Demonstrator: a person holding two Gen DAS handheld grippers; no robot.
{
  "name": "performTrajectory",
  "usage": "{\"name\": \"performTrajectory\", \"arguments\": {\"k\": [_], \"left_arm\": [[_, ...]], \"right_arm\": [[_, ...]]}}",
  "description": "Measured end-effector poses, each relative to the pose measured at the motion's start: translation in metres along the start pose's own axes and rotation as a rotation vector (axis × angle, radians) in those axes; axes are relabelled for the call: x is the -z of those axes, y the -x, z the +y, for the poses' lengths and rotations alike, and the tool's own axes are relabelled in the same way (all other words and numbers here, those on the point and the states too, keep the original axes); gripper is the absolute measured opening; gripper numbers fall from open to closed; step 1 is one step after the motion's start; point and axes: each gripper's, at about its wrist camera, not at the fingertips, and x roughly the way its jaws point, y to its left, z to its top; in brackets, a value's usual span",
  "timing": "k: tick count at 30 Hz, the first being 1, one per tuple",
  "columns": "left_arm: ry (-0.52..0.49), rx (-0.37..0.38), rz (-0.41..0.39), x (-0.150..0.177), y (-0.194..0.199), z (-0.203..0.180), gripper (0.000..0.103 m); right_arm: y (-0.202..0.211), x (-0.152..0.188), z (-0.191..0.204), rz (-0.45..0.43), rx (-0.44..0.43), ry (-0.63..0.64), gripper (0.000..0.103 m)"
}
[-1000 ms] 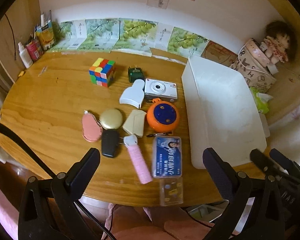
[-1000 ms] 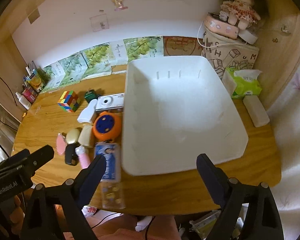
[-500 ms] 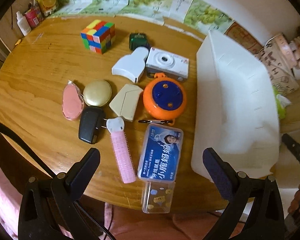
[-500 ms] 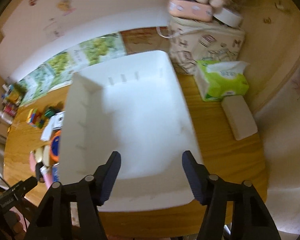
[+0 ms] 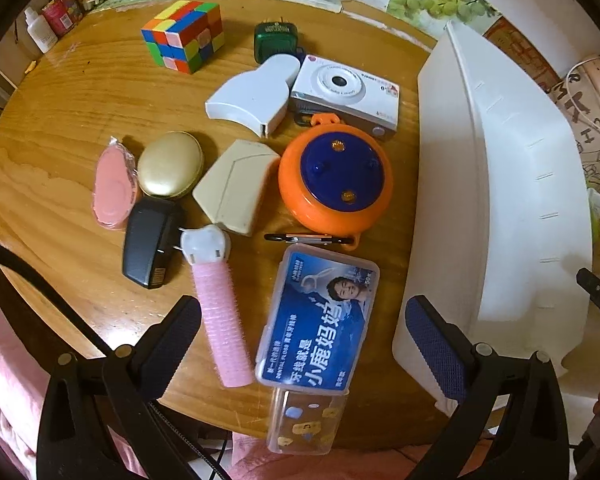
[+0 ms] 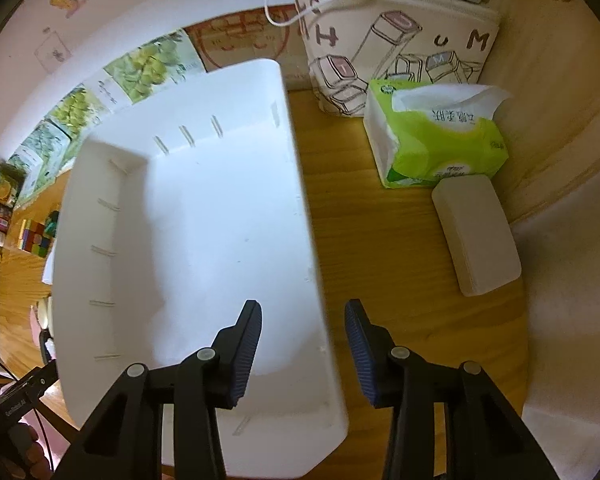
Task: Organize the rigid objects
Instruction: 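Clamp the tray rim with the right tool while the left tool reaches toward the blue-card box, then grasp the clear box with the blue printed card with the left tool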
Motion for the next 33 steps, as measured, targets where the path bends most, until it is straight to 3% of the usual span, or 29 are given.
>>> {"name": "performTrajectory", "arguments": {"k": [2,13,26,33], "left_arm": [[0.003,-0.002,0.007,-0.001,-0.003,-0.002,0.099],[0.045,0.002,0.046,-0.007,-0.017,-0.013,0.094],[0.045,0.014,0.078,-0.010,-0.036,0.000,0.089],[-0.011,0.011,0.075,-0.007,-0.042,-0.004,0.089]], "right_arm": [[-0.007,-0.004,-0.003,0.017,-0.006,0.002,0.043],[-0.044,-0.019,-0.011,0.126,-0.066,0.050,0.007],[-0.049,-0.007,0.002,0.066,-0.065,0.229,0.004],[-0.043,0.017,0.015,-0.001,-0.023,0.358,0.004]]}}
